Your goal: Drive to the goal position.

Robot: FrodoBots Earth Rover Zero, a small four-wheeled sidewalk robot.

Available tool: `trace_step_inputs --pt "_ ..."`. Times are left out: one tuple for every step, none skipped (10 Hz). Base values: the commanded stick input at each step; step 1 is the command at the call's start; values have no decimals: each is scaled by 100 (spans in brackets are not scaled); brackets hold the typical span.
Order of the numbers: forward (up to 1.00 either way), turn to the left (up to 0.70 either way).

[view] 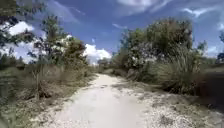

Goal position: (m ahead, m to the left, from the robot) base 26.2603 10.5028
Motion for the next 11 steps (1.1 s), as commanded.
trace_step_inputs --pt "50 0" --pt "50 0" --pt "50 0" --pt "50 0" --pt "50 0" --pt "50 0" --pt "50 0" --pt "50 0" --pt "50 0" --pt "50 0" --pt "50 0"
